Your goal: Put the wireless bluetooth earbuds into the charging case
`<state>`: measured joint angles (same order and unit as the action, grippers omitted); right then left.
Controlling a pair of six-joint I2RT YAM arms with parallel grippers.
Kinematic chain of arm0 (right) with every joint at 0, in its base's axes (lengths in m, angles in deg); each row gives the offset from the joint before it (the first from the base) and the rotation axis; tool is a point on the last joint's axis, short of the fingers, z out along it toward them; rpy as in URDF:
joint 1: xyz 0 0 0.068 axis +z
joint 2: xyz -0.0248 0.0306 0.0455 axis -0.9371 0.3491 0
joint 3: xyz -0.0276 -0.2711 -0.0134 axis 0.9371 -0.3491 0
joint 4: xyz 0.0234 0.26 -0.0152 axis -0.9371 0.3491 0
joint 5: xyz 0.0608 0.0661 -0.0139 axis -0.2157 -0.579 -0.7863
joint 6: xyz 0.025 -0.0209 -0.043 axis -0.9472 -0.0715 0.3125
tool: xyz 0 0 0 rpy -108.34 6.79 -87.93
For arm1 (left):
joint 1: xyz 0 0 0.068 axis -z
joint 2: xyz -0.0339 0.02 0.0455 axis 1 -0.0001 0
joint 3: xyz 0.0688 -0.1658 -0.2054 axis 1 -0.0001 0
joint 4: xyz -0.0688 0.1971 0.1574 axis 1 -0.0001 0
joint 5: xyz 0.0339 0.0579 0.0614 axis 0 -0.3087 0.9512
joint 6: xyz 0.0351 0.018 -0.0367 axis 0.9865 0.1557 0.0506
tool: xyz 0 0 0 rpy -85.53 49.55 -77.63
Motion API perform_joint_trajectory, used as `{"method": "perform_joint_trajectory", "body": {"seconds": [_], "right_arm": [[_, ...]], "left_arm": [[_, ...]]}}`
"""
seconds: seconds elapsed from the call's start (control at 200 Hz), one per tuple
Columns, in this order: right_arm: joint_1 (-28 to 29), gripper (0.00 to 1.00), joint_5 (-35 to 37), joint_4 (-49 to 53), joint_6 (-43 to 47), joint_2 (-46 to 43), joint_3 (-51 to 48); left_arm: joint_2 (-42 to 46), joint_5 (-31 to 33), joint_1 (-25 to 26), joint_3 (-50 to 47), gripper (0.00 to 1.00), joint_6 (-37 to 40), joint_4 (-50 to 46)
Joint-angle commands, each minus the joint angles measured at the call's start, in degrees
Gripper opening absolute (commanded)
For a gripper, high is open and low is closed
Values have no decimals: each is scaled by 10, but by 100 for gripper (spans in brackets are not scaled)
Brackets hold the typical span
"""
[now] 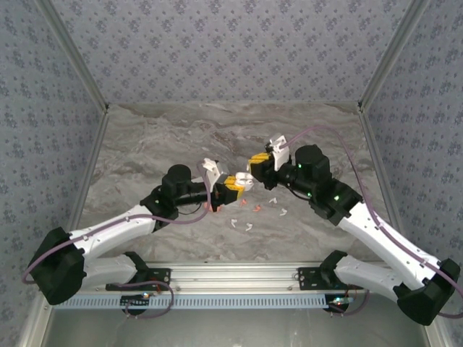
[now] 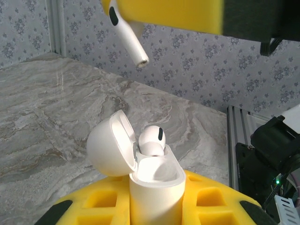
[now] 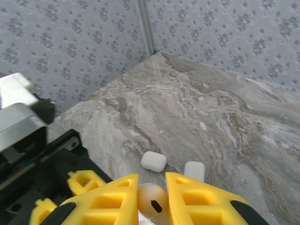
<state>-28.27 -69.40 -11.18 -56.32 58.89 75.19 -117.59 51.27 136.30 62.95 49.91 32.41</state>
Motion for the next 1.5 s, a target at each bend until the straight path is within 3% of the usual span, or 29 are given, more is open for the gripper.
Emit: {"method": "perform_joint_trajectory", "body": {"seconds": [0.0,0.62,1.129,1.269,1.494], "right_arm": [[19,21,14,-25,21,-2,-8],[59,22,21,-60,16,3,-56],[67,22,-23,-74,-3,11,-66],[66,29,-33,-69,-13,6,-62],[56,49,-58,-50,-33,-16,-17]], "left_arm": [[1,-10,4,21,0,-4,21],[11,2,5,12,0,-17,31],[25,14,5,2,0,-21,46],[26,15,5,-1,0,-21,47],[27,14,5,-6,0,-22,52]]}}
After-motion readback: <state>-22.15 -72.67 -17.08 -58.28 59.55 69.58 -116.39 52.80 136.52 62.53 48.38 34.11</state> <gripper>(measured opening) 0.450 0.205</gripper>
